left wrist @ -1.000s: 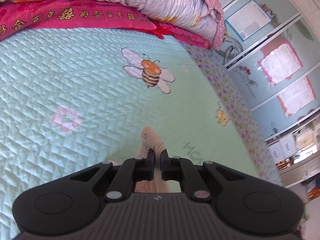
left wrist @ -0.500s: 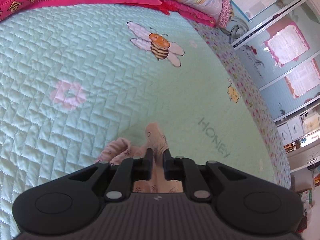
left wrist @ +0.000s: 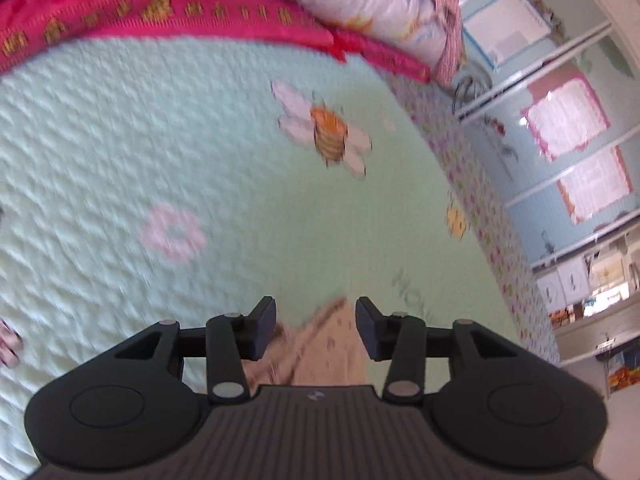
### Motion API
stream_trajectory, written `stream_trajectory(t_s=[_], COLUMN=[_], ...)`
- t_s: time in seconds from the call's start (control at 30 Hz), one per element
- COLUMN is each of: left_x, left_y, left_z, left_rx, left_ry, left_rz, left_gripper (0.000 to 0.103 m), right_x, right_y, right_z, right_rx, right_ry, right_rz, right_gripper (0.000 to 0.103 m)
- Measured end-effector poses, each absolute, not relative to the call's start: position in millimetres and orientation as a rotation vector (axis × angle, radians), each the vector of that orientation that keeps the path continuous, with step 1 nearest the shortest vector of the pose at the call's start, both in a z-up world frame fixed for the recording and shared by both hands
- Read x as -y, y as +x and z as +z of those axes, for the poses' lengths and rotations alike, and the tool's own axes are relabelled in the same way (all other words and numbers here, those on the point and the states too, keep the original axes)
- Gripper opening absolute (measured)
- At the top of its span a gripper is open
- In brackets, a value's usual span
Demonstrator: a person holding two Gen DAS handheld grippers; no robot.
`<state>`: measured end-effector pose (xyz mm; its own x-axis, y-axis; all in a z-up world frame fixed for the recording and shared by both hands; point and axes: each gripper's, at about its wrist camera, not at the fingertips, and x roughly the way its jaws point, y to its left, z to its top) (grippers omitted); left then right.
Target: Fold clothes
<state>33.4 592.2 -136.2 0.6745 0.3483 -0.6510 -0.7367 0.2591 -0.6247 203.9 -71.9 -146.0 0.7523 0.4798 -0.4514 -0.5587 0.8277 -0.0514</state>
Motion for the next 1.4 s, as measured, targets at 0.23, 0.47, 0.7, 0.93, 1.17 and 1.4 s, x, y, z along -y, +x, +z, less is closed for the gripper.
stream_trajectory(t_s=[0.23,0.47,0.7,0.93,1.17,1.4], left_x=[-512,-466,-449,-470,-508,-535], left_y=[-7,-55,-88,-65,-13,29], left_z=[-139,-174,-197,-181,-179,-194], left_rx=[-0.337,-0.212,-0.112,-0.292,-0.49,-0.644], left_ry=[-0.85,-0.762,-0.718,-0.535,-0.379,-0.351], left_rz=[0.791,0.91,0.965,0.613,0.37,0.224], left_gripper=[0.049,0.05,0.058,0.059,0.06,0.061], right_x=[-55,-195,-325,-381,-352,-333], right_y=[177,166,155,144,155,169], right_z=[-142,-107,-108,-127,-121,-140], right_rx=[-0.48,-0.509,-0.674,-0.717,-0.719,-0.782], right_ry=[-0.169,-0.215,-0.117,-0.183,-0.121,-0.05], right_rz=[0.85,1.076,1.264,1.202,1.121,1.044], right_gripper=[0.055,0.055,0.056,0.056,0.056,0.056])
